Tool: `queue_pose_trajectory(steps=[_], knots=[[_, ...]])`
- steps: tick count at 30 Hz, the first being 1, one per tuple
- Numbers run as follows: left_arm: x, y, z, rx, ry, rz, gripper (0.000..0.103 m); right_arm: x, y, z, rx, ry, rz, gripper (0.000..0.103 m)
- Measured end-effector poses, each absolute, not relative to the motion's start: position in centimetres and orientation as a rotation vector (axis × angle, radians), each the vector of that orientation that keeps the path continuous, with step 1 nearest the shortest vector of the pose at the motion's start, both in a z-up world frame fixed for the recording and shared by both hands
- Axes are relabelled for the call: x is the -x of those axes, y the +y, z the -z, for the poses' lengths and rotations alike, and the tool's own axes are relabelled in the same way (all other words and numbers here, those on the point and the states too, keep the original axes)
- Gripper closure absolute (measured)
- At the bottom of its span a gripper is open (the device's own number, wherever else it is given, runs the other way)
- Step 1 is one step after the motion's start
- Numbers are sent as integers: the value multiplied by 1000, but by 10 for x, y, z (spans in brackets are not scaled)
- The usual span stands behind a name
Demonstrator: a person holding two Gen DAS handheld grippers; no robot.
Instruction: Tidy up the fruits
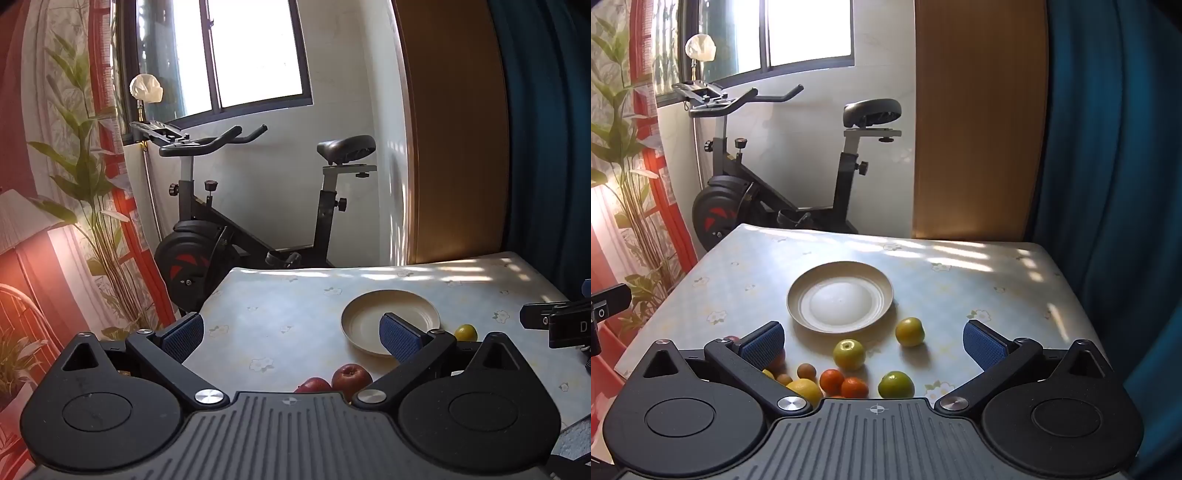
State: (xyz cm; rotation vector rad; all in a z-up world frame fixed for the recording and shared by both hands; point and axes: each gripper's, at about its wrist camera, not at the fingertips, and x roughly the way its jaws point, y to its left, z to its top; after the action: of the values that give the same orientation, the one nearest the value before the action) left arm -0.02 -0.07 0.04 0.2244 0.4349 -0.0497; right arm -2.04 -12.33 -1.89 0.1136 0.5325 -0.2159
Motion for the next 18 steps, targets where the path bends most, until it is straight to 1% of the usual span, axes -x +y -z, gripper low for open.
queue_pose_trajectory(steps=[10, 18], knots=[[3, 13, 1, -164, 452, 66, 1, 21, -123, 17, -102, 531, 213, 0], [-2, 5, -6, -156, 445, 51, 1, 23, -122, 17, -93, 521, 217, 0]])
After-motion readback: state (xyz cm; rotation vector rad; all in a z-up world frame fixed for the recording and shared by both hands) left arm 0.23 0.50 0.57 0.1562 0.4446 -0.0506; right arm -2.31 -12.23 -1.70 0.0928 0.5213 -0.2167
